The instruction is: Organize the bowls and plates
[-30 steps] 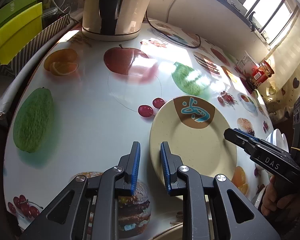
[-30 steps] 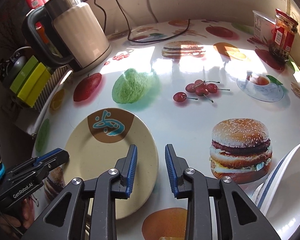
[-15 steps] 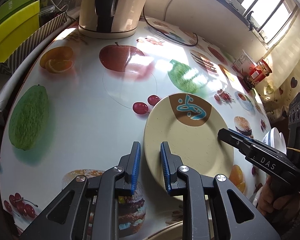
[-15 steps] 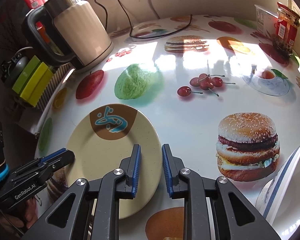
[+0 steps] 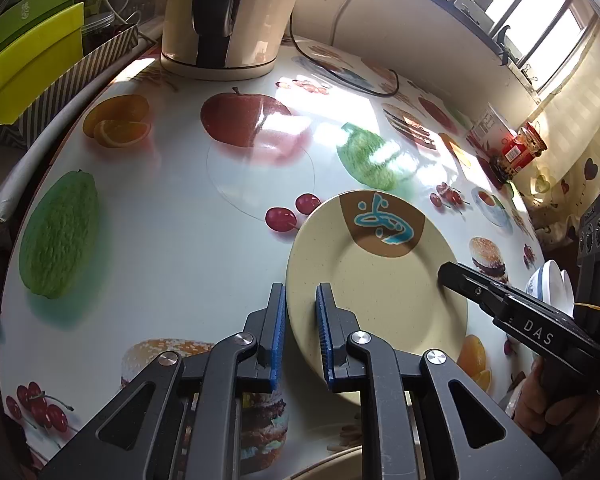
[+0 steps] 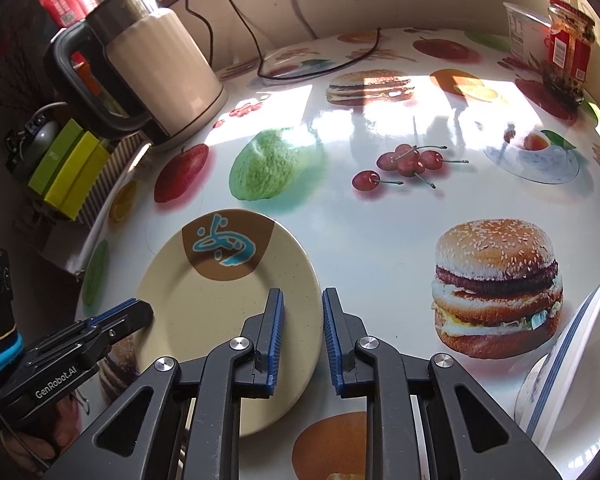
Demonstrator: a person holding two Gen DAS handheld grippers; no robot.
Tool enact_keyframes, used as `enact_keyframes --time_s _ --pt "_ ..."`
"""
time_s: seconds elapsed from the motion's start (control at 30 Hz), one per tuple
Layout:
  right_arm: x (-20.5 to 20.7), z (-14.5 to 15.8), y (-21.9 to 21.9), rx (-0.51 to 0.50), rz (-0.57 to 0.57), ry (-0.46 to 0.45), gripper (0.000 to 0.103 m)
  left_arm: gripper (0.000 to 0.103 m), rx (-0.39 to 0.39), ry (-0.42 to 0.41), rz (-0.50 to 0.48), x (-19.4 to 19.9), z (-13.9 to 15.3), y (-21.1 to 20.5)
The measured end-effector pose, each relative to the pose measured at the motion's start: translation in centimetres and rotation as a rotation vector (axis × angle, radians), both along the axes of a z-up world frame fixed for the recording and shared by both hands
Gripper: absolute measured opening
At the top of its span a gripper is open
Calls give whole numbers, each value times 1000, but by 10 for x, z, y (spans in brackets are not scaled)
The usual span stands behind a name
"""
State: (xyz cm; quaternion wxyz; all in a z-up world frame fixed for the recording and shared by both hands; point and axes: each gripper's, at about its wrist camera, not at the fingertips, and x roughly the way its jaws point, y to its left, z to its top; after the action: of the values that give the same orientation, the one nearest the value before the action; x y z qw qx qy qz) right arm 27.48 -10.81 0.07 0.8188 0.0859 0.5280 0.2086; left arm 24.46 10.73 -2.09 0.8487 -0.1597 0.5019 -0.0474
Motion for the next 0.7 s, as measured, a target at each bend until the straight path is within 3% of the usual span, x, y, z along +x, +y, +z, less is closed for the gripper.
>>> enact_keyframes --time_s 0.7 --pt "0 -2 -5 35 -15 18 19 16 -6 1 2 0 -1 2"
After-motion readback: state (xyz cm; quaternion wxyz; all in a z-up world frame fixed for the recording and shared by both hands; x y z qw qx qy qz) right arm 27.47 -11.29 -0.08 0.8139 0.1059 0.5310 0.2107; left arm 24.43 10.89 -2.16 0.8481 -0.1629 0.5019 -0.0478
